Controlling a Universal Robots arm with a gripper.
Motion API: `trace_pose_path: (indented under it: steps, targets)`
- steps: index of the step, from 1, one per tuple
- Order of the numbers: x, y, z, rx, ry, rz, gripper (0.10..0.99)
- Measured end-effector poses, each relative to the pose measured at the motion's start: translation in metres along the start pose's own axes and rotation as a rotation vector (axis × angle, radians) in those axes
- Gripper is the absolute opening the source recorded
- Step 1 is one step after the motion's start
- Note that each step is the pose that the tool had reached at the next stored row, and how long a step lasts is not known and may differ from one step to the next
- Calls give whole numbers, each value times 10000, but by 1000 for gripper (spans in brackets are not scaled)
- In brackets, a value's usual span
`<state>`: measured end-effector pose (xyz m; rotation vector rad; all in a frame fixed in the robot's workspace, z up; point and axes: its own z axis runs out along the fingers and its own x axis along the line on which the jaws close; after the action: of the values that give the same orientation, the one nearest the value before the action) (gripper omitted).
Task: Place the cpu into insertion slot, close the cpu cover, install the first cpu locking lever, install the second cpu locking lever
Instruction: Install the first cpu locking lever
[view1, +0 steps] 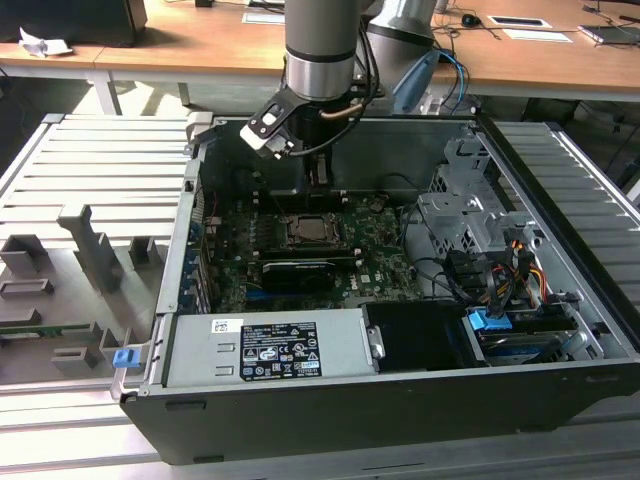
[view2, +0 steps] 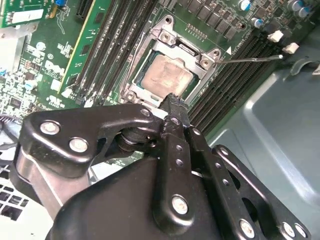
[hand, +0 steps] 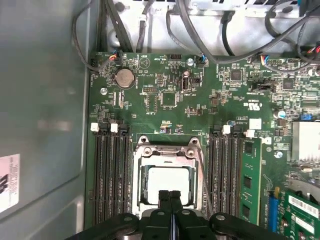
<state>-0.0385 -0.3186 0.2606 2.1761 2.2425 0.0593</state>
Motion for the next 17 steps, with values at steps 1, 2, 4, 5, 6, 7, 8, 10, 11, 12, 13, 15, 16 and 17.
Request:
trace_pose_path:
  steps: [1,2,4,5,6,7,8,10,11,12,13,15,16,17]
  targets:
    - [1,2,-50,1,-2,0,106]
    - [1,2,-56,-2,2,-35,106]
    - [0,1,-57,7,6,-429,106]
    - [0,1,-57,10,12,-601,106]
    - [0,0,-56,13,23,-902,106]
    - [0,0,-56,17,32,-1177,106]
    - [0,0,-55,19,37,-1297,106]
    - [0,0,-53,23,43,-1478,106]
    - [0,0,-50,30,47,-1534,106]
    - [0,0,-48,33,49,-1629,106]
    - [0,-1,-47,35,52,-1716,106]
    - [0,0,-45,41,75,-2241,106]
    - [0,0,-45,44,79,-2379,106]
    - [-1,-1,-46,46,85,-2536,106]
